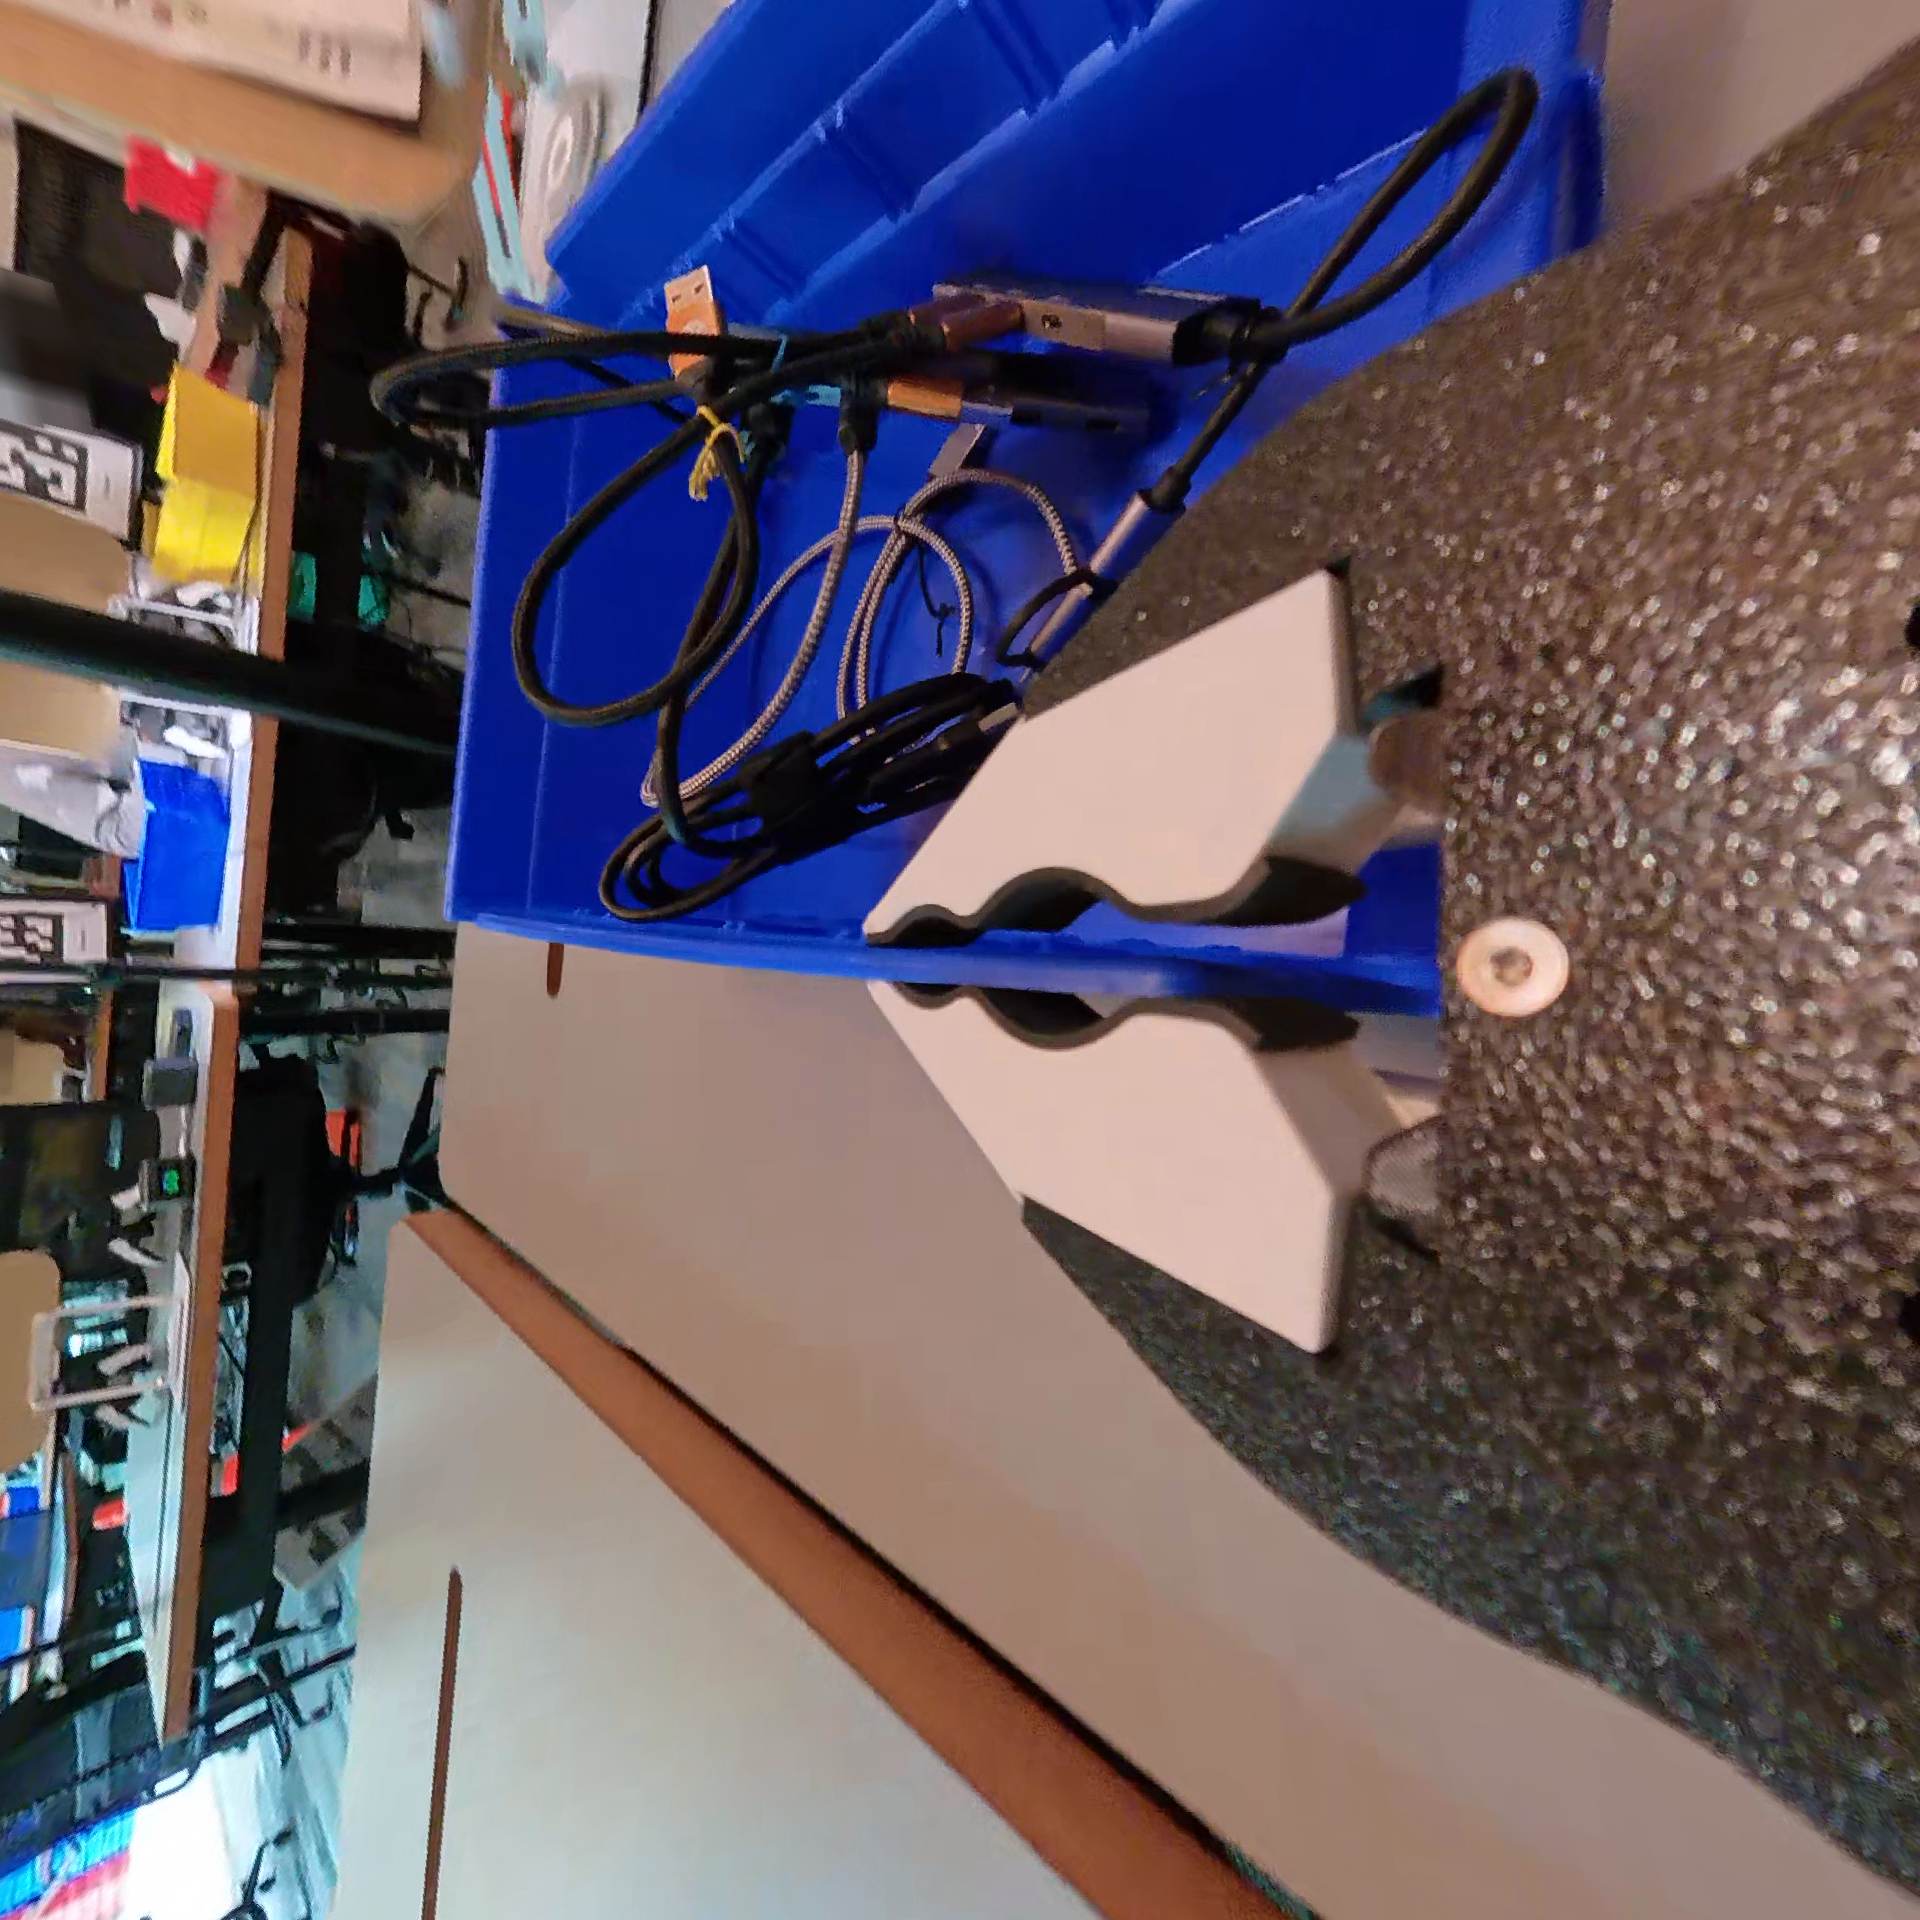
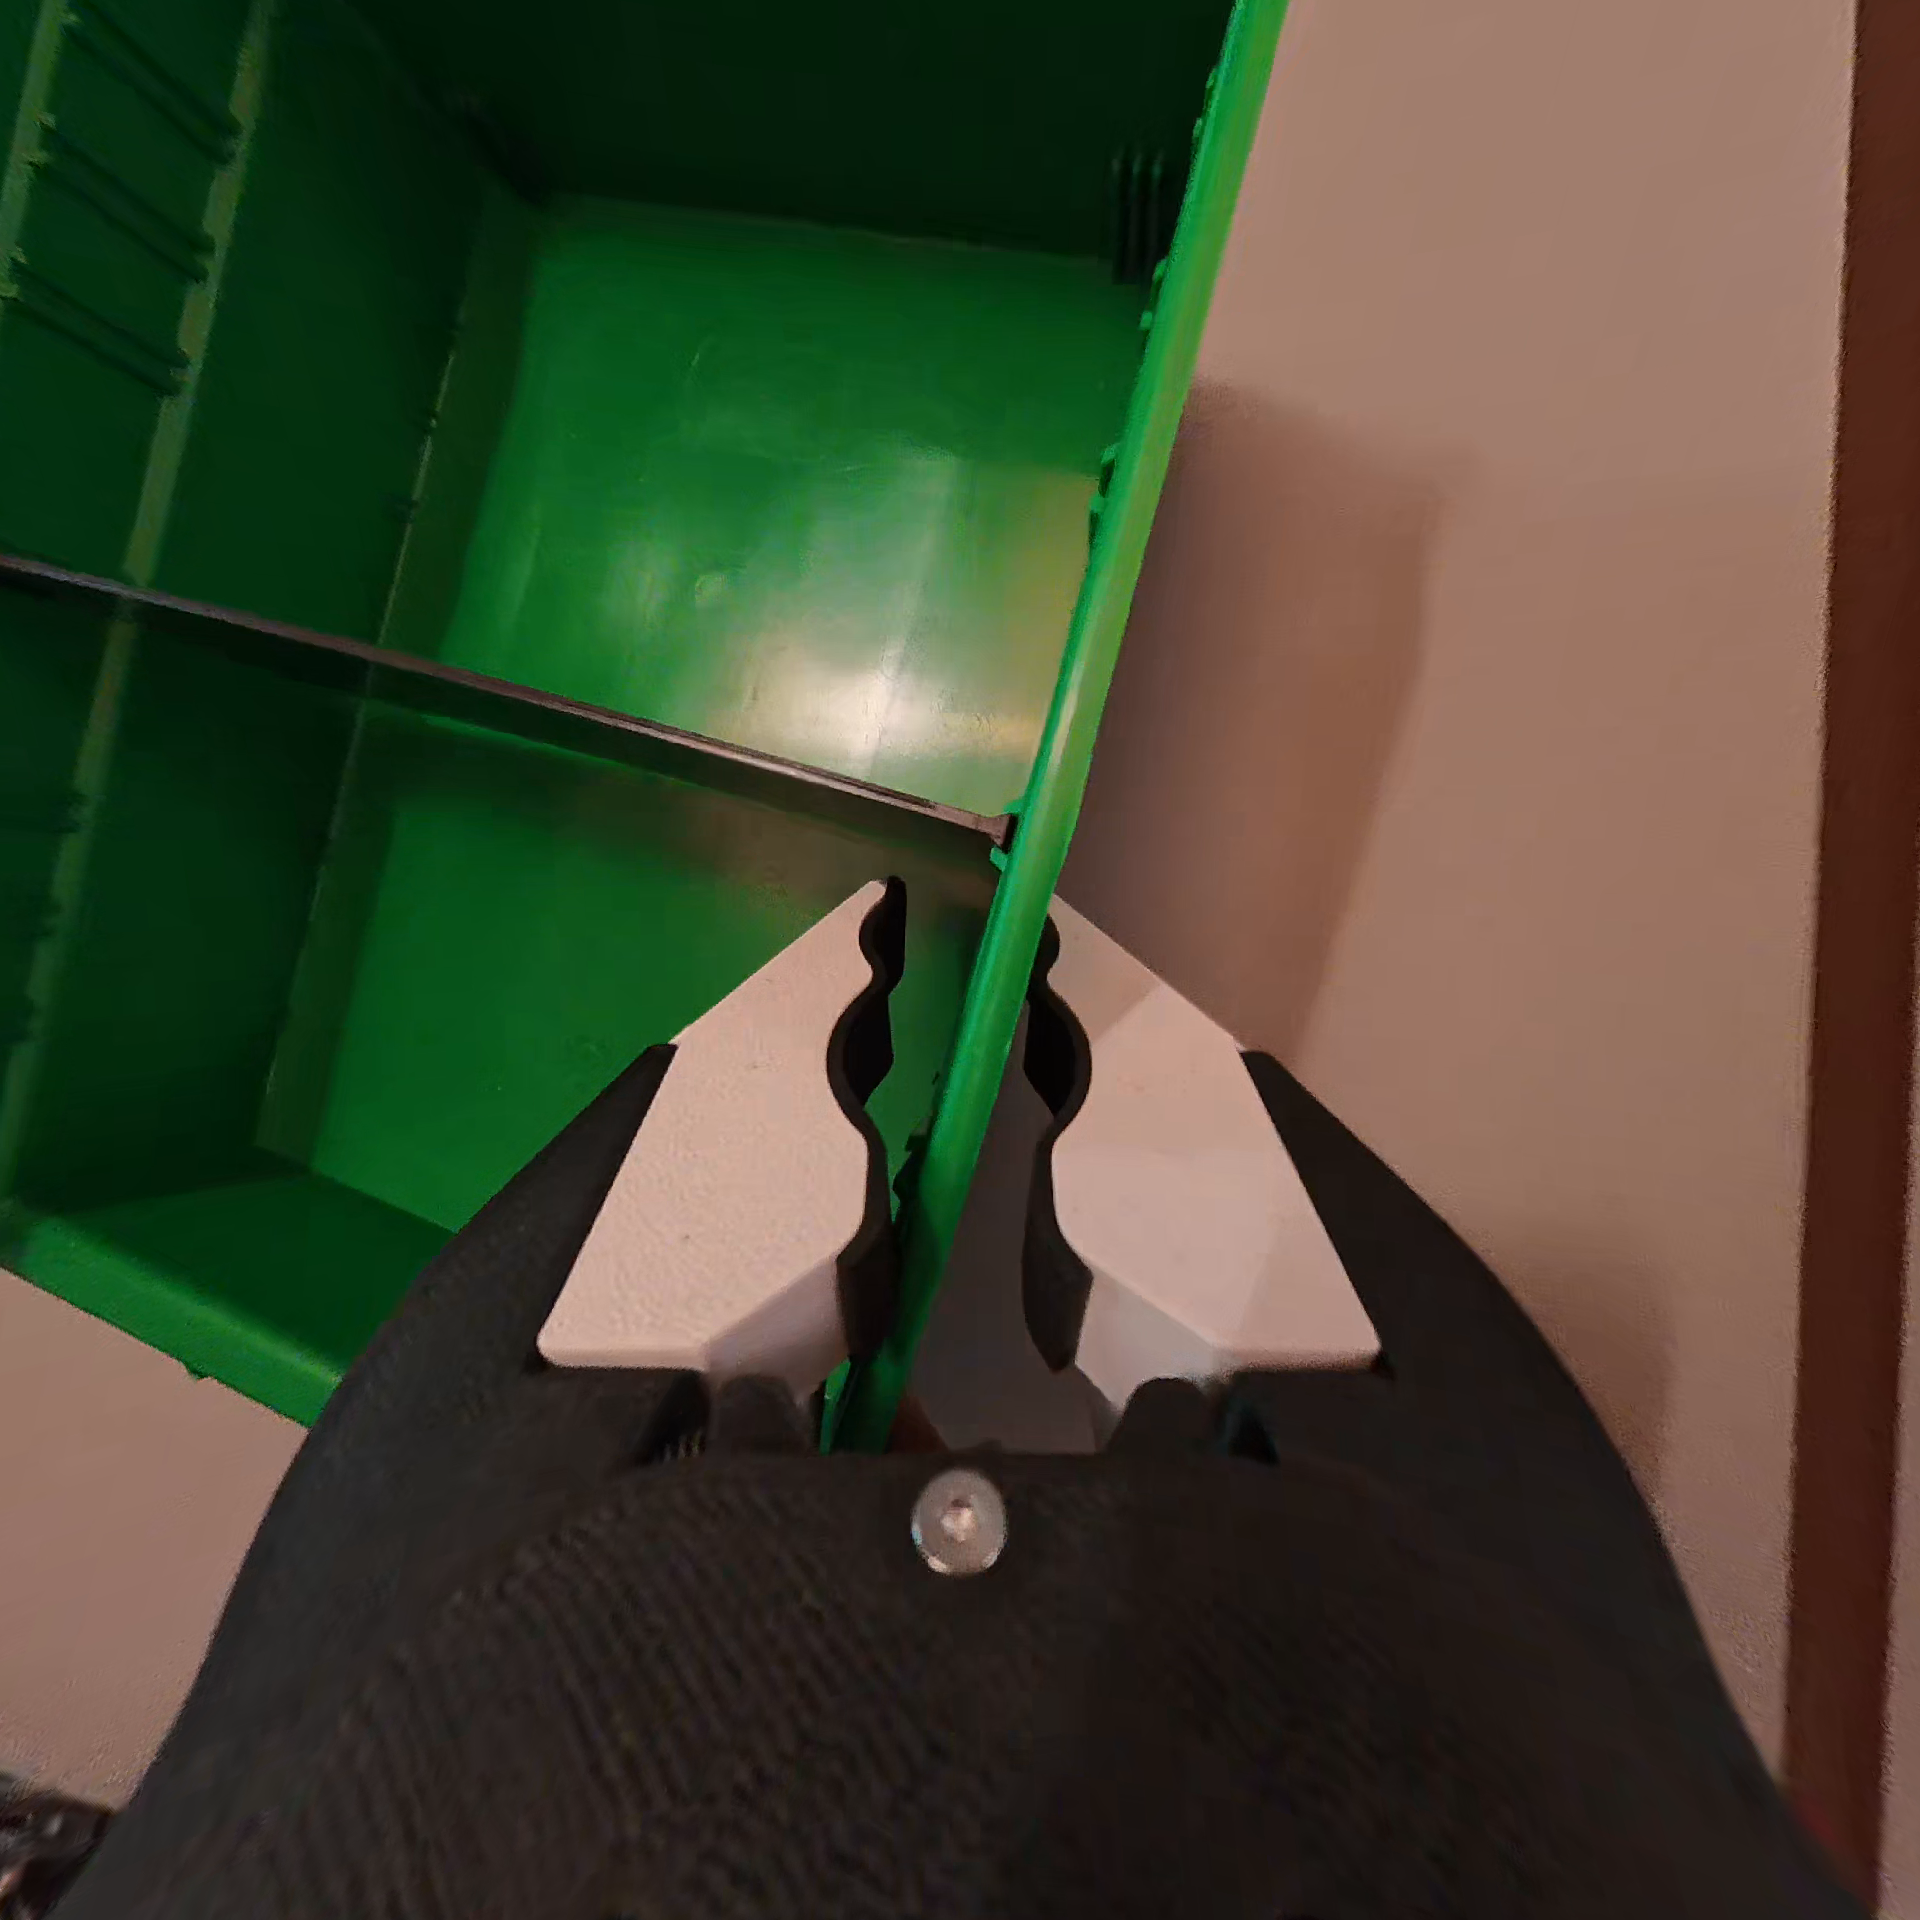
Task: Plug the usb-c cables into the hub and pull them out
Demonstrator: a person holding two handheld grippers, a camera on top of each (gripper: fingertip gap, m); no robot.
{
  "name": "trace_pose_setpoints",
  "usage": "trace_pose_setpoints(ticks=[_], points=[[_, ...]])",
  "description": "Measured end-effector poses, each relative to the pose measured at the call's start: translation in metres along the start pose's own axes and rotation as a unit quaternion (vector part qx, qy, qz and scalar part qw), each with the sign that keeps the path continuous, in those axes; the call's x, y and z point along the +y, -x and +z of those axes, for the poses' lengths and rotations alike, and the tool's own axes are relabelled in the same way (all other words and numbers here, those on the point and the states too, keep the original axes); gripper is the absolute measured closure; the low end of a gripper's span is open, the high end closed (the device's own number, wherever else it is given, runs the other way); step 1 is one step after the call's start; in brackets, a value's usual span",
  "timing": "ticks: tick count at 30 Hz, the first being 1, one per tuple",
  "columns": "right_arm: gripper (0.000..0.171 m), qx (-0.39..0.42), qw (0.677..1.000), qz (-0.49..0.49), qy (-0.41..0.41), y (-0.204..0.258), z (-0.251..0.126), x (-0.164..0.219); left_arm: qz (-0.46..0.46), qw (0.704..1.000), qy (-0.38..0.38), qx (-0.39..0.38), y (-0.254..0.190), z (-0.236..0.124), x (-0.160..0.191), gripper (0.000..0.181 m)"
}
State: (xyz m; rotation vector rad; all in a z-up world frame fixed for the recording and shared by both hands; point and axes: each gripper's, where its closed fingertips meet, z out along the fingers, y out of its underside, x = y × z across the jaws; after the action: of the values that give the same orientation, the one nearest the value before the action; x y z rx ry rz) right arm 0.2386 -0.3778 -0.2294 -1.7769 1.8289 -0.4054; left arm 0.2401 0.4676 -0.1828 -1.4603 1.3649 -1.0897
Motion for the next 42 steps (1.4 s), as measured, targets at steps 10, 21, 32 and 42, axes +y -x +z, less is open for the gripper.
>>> trace_pose_setpoints(ticks=[10,21,32,42], points=[[0.146,0.013,1.0,-0.009,-0.022,0.004,0.036,-0.035,0.066,0.996,0.044,-0.03,0.026,0.041,-0.004,0.179],[0.061,0.128,0.96,-0.067,-0.24,0.015,-0.075,-0.087,0.216,0.974,0.062,-0.019,-0.027,-0.005,-0.046,0.133],[0.073,-0.116,0.909,-0.245,-0.315,0.272,-0.074,-0.037,0.367,0.852,0.357,0.112,-0.107,0.038,0.049,0.121],[0.079,-0.135,0.901,-0.29,-0.294,0.3,-0.065,-0.024,0.393,0.807,0.427,0.109,-0.1,0.036,0.052,0.162]])
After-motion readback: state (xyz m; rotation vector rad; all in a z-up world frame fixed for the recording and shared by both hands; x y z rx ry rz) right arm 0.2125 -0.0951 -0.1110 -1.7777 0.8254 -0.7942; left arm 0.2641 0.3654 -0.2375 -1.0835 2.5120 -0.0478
